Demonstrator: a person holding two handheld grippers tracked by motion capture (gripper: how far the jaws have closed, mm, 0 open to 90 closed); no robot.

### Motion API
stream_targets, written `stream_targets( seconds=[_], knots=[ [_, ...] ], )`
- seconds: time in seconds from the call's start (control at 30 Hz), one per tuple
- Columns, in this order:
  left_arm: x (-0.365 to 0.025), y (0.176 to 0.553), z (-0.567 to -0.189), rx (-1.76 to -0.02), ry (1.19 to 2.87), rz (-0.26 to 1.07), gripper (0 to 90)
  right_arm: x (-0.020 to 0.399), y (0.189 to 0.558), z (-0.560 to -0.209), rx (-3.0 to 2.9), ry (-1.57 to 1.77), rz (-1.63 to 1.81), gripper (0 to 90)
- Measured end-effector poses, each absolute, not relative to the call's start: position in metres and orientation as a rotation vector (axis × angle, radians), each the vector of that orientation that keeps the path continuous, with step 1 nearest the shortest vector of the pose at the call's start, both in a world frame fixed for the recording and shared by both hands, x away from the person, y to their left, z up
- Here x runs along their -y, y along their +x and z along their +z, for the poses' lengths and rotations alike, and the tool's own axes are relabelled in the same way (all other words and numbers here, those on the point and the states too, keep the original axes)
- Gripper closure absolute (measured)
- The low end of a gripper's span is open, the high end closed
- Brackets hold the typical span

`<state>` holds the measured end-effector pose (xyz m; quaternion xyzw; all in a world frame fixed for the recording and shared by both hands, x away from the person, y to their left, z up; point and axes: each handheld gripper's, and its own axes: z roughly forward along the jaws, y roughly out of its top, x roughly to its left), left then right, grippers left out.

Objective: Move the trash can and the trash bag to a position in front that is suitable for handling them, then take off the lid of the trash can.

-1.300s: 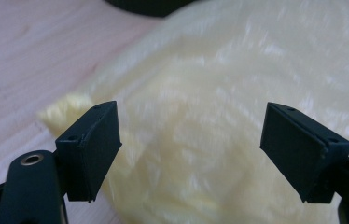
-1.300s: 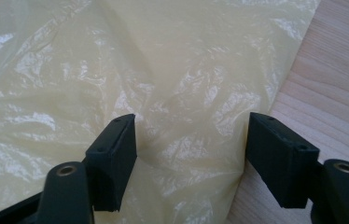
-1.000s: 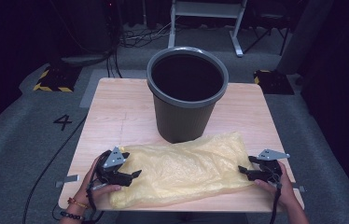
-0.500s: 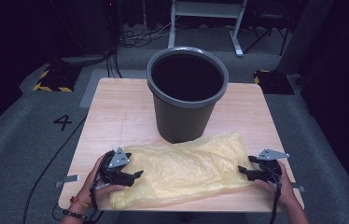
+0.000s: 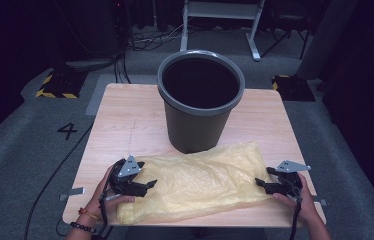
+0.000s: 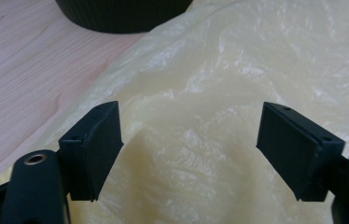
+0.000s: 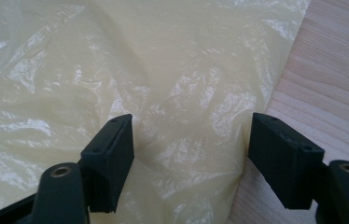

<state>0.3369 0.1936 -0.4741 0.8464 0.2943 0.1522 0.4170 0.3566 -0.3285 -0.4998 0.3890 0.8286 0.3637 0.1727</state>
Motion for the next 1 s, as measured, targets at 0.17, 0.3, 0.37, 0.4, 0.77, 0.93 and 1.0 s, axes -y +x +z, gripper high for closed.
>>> stream_targets(
  seconds=[0.17, 0.3, 0.37, 0.4, 0.77, 0.93, 1.0],
  knots=[
    [-0.195, 0.340, -0.456, -0.759, 2.059, 0.385, 17.6, 0.330, 0.358, -0.499, -2.374, 1.095, 1.042, 27.9],
    [-0.195, 0.345, -0.445, -0.801, 2.009, 0.424, 15.6, 0.331, 0.359, -0.497, -2.377, 1.087, 1.067, 27.1],
    [-0.195, 0.349, -0.440, -0.832, 1.984, 0.425, 15.6, 0.333, 0.360, -0.495, -2.371, 1.091, 1.081, 27.0],
    [-0.195, 0.349, -0.440, -0.832, 1.984, 0.425, 15.9, 0.334, 0.360, -0.493, -2.368, 1.087, 1.091, 26.7],
    [-0.185, 0.375, -0.412, -0.711, 2.006, 0.475, 16.0, 0.328, 0.360, -0.453, -2.270, 0.964, 1.274, 25.7],
    [-0.188, 0.390, -0.410, -0.720, 1.959, 0.459, 15.9, 0.318, 0.367, -0.437, -2.255, 0.880, 1.311, 25.4],
    [-0.190, 0.395, -0.405, -0.712, 1.924, 0.442, 15.9, 0.313, 0.371, -0.427, -2.250, 0.850, 1.329, 24.2]
  ],
)
